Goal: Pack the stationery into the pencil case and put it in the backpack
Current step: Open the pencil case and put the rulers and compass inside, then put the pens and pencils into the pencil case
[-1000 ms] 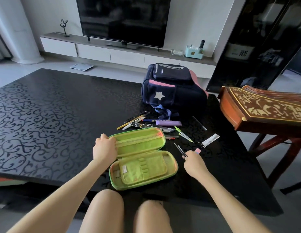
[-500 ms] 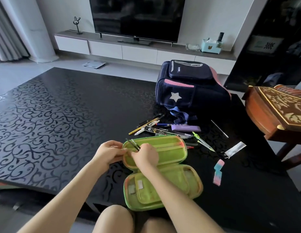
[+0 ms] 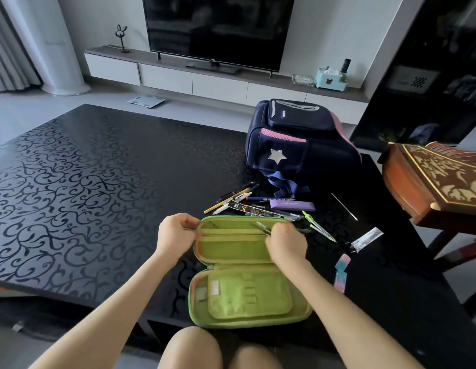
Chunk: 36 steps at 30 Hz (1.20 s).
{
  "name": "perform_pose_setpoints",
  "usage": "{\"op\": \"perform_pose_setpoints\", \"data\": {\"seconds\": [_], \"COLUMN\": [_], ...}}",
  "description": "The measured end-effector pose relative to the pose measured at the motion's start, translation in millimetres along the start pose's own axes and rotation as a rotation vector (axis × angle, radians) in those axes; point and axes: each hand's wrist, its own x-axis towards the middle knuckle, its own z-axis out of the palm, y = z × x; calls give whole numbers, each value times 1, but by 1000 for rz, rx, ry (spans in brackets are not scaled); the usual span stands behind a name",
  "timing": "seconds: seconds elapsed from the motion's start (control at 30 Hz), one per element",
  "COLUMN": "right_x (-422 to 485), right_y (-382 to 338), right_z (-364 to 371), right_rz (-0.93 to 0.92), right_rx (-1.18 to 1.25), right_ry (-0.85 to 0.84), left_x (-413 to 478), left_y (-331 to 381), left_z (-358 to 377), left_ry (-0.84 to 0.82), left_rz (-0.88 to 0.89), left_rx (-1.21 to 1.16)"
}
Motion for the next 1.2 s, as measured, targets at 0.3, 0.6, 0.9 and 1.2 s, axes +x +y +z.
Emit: {"op": "perform_pose_setpoints", "data": {"seconds": [0.3, 0.6, 0.9, 1.2], "right_x": [0, 3, 20, 18], "right_y": [61, 50, 15, 17], "right_z": [4, -3, 2, -1], "right_rz": [-70, -235, -295, -465], "right_rx": [-60, 153, 235, 442], "right_ry": [-2, -3, -115, -73], "left_x": [-5, -11, -22, -26], "left_y": [0, 2, 1, 2], "left_z": [35, 70, 72, 56], "left_ry": [39, -229, -219, -152], "left_rz": [683, 624, 763, 850], "left_rx": [715, 1010, 1064, 960]}}
